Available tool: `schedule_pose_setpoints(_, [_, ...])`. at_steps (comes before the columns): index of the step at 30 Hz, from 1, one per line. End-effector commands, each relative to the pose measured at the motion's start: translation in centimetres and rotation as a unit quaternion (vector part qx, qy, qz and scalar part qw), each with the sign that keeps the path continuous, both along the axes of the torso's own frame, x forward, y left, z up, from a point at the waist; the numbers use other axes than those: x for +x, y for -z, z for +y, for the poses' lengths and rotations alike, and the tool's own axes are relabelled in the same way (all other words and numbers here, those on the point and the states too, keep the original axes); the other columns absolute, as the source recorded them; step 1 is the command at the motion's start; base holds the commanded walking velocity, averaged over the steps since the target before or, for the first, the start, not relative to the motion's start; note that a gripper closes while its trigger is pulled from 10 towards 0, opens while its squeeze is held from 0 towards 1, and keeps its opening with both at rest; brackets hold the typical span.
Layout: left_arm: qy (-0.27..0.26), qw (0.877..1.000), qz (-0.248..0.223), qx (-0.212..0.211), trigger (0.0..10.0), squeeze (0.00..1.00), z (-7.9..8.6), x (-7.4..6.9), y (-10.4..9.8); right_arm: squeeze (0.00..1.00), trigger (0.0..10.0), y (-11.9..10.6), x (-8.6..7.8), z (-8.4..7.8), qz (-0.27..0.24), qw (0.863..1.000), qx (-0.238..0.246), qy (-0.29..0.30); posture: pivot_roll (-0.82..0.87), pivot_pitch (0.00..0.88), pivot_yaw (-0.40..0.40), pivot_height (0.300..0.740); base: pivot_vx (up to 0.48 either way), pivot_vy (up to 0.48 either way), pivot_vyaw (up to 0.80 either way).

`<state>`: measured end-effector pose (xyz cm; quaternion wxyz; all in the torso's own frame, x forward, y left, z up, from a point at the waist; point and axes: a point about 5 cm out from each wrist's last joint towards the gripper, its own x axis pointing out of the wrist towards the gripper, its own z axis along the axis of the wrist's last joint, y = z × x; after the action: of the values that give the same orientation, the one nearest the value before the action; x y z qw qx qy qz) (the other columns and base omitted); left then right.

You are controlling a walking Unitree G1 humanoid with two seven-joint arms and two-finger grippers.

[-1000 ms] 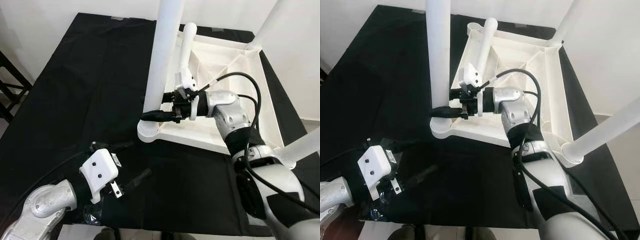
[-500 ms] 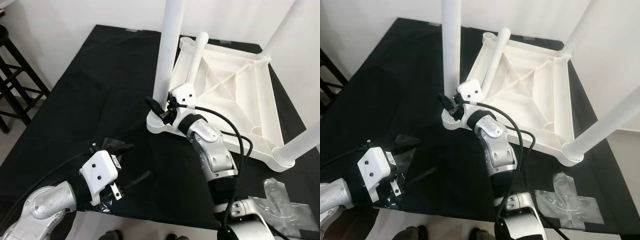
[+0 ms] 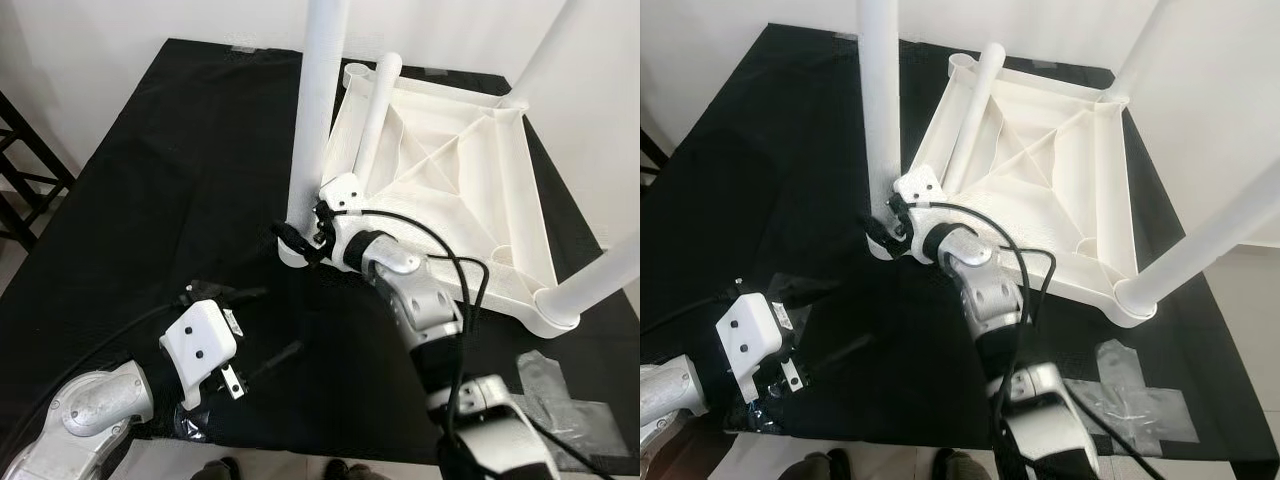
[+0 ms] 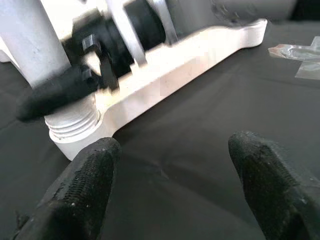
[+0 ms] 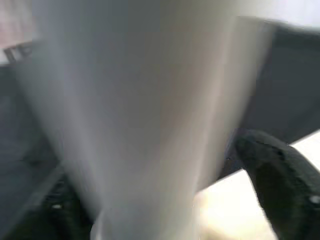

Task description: Building children table

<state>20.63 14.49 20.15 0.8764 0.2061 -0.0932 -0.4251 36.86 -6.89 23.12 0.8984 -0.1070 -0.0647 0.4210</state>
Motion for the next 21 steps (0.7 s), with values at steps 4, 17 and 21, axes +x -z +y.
schedule_pose_setpoints(4, [0.001, 1.000, 0.009, 0.006, 10.0, 0.00, 0.0, 0.0, 0.5, 0.00, 10.0, -1.1, -0.6, -0.2, -0.031, 0.981, -0.054, -0.184, 0.12, 0.244, -0.125, 0.740, 0.000, 0.000, 0.00])
schedule_pose_setpoints(17, [-0.007, 1.000, 0.014, 0.019, 10.0, 0.00, 0.3, -0.4, 0.7, 0.00, 0.0, -2.8, 0.0, -0.2, 0.019, 0.936, -0.111, -0.333, 0.15, 0.242, -0.128, 0.740, 0.000, 0.000, 0.00])
schedule_pose_setpoints(21, [-0.008, 1.000, 0.014, 0.019, 10.0, 0.00, 0.4, -0.4, 0.8, 0.00, 0.0, -2.9, 0.0, -0.2, 0.025, 0.933, -0.108, -0.341, 0.15, 0.243, -0.129, 0.740, 0.000, 0.000, 0.00])
